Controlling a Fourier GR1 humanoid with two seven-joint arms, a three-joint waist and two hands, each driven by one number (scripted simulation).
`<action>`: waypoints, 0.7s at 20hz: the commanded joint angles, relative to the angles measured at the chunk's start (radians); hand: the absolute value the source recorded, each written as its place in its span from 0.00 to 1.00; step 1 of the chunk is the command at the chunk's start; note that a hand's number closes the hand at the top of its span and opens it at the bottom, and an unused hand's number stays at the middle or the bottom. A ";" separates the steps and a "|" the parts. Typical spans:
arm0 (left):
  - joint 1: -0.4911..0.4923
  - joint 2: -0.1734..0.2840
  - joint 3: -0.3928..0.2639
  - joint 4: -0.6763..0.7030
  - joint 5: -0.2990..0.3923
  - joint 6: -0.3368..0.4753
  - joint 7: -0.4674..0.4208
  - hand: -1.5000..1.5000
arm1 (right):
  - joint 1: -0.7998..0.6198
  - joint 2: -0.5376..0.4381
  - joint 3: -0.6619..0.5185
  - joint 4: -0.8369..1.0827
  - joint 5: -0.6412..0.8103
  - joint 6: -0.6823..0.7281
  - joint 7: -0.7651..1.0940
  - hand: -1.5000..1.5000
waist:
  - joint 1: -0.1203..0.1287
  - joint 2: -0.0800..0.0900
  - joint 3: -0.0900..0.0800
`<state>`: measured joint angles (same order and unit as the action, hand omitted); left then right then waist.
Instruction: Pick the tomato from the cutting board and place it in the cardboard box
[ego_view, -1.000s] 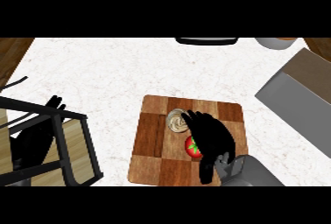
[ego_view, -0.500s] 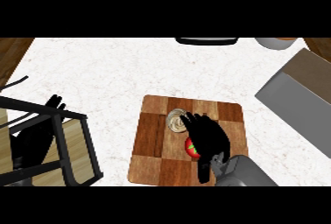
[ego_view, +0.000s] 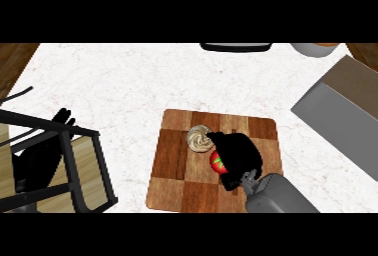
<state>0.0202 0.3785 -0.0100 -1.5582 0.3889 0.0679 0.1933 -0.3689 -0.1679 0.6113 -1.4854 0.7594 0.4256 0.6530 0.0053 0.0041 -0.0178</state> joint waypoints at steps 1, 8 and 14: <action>-0.044 0.035 0.053 -0.036 0.026 -0.044 -0.011 0.50 | 0.008 -0.003 0.021 0.024 0.044 -0.051 -0.081 1.00 | 0.000 -0.004 0.018; -0.047 0.002 0.028 -0.079 -0.023 0.011 0.034 0.50 | 0.025 0.012 0.025 0.083 0.095 -0.099 -0.155 1.00 | 0.001 -0.005 0.018; -0.024 -0.019 0.015 -0.102 -0.054 0.026 0.029 0.50 | 0.081 -0.120 -0.092 0.005 0.065 -0.076 -0.215 1.00 | -0.006 -0.006 0.019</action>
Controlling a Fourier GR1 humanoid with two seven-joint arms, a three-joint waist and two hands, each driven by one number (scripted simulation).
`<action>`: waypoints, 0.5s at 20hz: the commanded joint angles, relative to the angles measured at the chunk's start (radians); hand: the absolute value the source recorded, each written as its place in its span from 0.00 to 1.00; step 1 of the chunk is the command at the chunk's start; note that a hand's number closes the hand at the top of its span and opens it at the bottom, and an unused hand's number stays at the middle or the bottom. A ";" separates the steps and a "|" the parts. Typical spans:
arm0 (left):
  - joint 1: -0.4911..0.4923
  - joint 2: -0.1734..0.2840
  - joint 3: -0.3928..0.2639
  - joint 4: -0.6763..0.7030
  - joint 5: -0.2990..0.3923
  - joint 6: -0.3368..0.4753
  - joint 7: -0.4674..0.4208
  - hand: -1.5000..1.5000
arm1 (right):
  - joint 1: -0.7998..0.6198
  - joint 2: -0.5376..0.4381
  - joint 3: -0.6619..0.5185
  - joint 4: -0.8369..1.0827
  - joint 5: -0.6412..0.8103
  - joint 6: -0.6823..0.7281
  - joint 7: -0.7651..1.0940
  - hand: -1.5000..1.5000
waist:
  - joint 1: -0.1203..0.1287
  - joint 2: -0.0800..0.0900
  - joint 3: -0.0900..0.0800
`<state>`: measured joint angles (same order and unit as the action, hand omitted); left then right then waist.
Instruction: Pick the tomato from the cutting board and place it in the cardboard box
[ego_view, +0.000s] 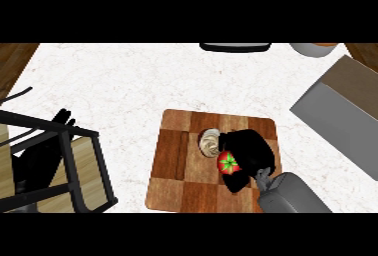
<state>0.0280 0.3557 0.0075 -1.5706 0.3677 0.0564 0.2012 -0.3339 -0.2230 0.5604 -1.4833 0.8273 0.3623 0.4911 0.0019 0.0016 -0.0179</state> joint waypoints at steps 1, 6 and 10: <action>-0.012 -0.013 0.004 -0.059 -0.029 0.015 -0.038 0.50 | 0.058 -0.114 -0.074 -0.027 -0.033 0.014 -0.092 1.00 | -0.005 -0.003 0.018; -0.028 0.034 0.042 -0.079 -0.012 0.004 0.022 0.50 | 0.146 -0.151 -0.068 -0.122 0.049 -0.069 -0.069 1.00 | -0.008 -0.006 0.018; -0.052 0.007 0.032 -0.060 -0.021 0.006 0.006 0.50 | 0.174 -0.170 -0.075 -0.216 0.085 -0.114 -0.087 1.00 | -0.011 -0.006 0.018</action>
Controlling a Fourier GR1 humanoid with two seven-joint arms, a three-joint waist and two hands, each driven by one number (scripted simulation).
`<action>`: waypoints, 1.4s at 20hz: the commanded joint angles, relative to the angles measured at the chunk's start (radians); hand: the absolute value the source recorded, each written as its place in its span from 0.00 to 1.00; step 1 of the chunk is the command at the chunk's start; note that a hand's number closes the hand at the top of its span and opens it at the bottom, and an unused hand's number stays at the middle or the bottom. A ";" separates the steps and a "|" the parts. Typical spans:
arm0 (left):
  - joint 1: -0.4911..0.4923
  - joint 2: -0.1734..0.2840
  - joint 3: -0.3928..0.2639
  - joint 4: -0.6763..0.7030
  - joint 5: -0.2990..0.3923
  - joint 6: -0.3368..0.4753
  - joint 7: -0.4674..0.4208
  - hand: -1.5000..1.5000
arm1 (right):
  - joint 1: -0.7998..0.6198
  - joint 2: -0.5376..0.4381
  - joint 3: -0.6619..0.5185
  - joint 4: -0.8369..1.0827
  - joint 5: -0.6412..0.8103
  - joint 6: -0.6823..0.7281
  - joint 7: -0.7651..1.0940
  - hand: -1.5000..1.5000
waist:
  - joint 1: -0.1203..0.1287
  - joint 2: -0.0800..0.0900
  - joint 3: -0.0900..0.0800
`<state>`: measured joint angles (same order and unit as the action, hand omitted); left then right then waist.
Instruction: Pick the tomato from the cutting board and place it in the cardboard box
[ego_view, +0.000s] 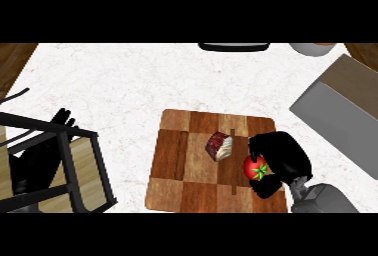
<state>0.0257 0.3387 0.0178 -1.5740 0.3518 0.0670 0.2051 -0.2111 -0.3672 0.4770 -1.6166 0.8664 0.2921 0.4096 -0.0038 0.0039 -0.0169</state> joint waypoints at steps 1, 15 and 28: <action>-0.047 0.045 0.057 0.030 0.012 -0.050 -0.044 0.50 | 0.043 -0.041 -0.014 -0.192 0.012 0.012 0.022 1.00 | -0.013 -0.009 0.016; -0.058 0.015 0.039 -0.021 -0.001 -0.012 -0.003 0.50 | -0.068 -0.055 -0.305 -0.672 -0.023 0.149 0.289 1.00 | -0.009 -0.008 0.016; -0.062 0.029 0.069 -0.012 0.010 -0.067 -0.002 0.50 | -0.189 -0.189 -0.637 -0.442 -0.122 0.199 0.161 1.00 | 0.007 -0.002 0.017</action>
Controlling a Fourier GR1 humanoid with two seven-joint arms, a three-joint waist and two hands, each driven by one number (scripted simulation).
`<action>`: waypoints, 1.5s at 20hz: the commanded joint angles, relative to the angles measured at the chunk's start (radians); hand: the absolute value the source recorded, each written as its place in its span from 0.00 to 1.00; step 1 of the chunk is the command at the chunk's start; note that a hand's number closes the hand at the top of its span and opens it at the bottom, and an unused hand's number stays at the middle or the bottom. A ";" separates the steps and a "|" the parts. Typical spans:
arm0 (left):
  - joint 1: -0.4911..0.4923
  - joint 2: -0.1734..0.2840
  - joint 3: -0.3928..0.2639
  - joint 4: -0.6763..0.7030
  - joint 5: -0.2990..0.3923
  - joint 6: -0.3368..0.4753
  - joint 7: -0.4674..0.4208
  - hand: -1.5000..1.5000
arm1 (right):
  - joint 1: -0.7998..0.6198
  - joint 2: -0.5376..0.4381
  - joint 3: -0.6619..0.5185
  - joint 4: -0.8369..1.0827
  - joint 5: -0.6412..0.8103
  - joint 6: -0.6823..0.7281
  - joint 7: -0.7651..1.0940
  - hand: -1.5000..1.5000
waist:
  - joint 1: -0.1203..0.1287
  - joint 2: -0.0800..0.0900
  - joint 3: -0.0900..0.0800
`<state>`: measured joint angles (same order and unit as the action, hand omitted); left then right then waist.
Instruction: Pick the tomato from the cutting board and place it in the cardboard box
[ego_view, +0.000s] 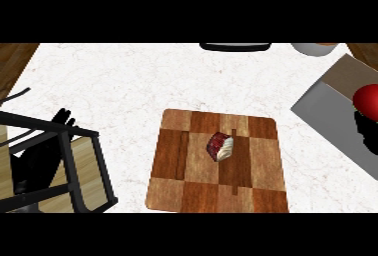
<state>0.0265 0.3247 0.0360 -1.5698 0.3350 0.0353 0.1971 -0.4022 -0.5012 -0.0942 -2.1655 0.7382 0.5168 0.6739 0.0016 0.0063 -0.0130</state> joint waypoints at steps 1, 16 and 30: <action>-0.027 0.012 0.017 -0.057 -0.009 0.002 0.005 0.50 | 0.003 -0.051 -0.040 0.160 0.040 -0.053 -0.128 1.00 | 0.008 -0.004 0.014; -0.062 0.035 0.051 -0.055 0.004 -0.036 0.045 0.50 | 0.070 0.008 -0.069 0.575 0.099 -0.368 -0.512 1.00 | 0.009 -0.003 0.014; -0.022 -0.002 0.031 -0.068 -0.024 -0.024 0.017 0.50 | 0.116 0.000 -0.162 0.874 -0.022 -0.347 -0.715 0.00 | 0.003 -0.007 0.015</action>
<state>0.0171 0.3100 0.0590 -1.5642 0.3135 0.0063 0.2048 -0.3541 -0.5264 -0.2425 -1.3483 0.7470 0.2114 0.0663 0.0082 -0.0053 -0.0276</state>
